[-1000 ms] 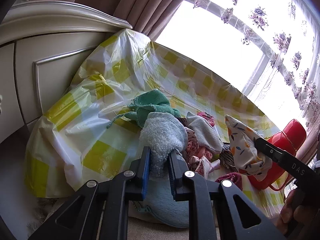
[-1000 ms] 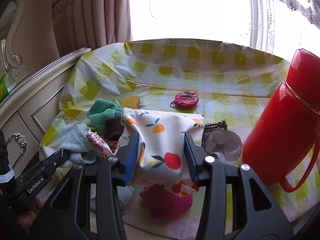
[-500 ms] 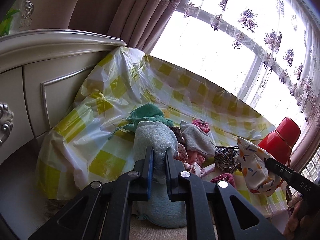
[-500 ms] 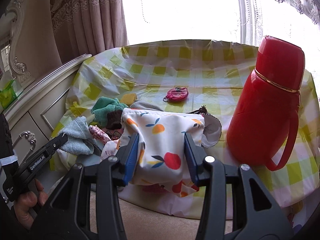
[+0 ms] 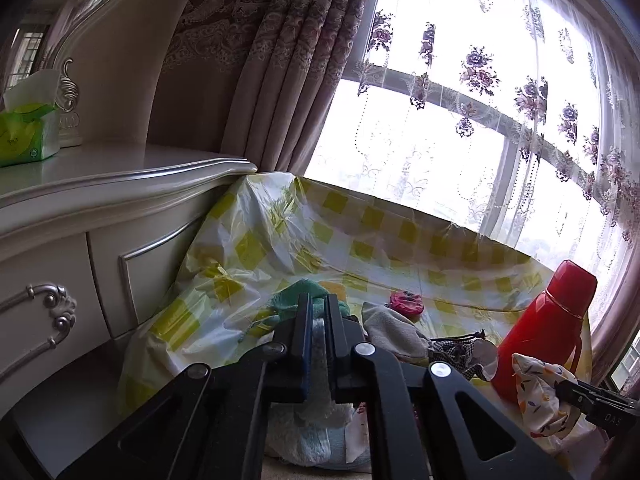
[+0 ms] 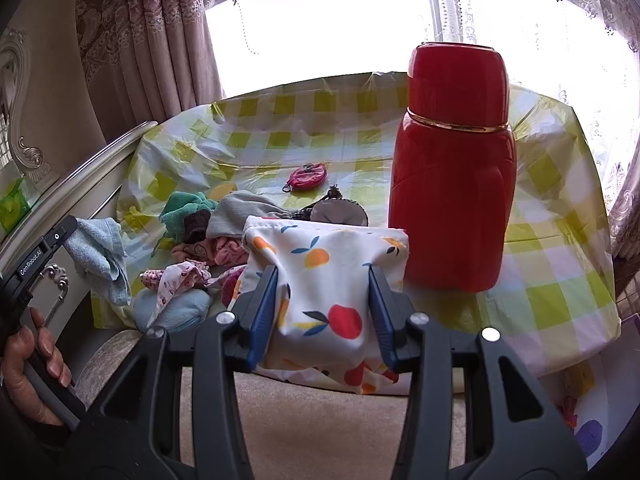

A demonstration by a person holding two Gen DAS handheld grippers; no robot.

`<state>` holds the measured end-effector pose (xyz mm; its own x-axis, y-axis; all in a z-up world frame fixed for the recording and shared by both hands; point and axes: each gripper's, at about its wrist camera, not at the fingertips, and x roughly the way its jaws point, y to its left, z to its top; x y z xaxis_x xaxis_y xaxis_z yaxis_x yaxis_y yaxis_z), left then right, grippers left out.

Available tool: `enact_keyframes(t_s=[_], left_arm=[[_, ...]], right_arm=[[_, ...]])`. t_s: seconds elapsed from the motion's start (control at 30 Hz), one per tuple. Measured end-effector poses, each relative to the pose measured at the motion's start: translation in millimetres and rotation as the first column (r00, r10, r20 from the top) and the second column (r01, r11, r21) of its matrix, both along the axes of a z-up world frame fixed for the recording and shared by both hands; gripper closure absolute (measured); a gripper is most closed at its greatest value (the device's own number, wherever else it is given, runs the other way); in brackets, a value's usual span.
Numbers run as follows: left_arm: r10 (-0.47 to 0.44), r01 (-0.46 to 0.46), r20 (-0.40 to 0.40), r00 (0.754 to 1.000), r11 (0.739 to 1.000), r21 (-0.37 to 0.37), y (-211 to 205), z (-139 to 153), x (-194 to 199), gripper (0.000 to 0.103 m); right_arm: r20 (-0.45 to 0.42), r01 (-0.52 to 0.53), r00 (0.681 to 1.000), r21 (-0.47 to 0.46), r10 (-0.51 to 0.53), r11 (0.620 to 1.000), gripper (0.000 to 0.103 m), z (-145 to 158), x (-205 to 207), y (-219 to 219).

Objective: Organize soft objects

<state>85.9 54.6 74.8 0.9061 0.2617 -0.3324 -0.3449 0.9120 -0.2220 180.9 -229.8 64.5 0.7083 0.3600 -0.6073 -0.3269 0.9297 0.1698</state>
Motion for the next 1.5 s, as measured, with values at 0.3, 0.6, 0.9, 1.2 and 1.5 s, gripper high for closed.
enact_keyframes(t_s=[0.3, 0.6, 0.9, 1.2, 1.5], left_arm=[[-0.106, 0.091, -0.126, 0.986, 0.989, -0.116, -13.2, -12.3, 21.0, 0.095], [-0.060, -0.147, -0.513, 0.856, 0.924, -0.353, 47.2, -103.2, 38.3, 0.070], [-0.028, -0.106, -0.448, 0.894, 0.957, -0.271, 24.8, -75.8, 8.8, 0.089], [-0.102, 0.020, -0.375, 0.922, 0.976, -0.216, -12.0, -39.7, 14.4, 0.090], [-0.157, 0.068, -0.400, 0.903, 0.971, -0.227, -34.0, -53.4, 21.2, 0.090]], right_arm=[[-0.038, 0.084, 0.996, 0.023, -0.083, 0.996, 0.055, -9.4, -10.3, -52.4], [-0.050, 0.103, 0.993, 0.008, -0.103, 0.995, 0.059, -16.0, -33.7, -84.6], [-0.103, 0.119, 0.988, 0.017, -0.116, 0.993, 0.064, -28.8, -44.7, -103.3], [-0.178, 0.068, 0.981, -0.040, -0.074, 0.997, 0.078, -41.8, -44.3, -107.0], [-0.284, 0.079, 0.956, 0.009, -0.073, 0.997, 0.007, -64.3, -27.1, -119.4]])
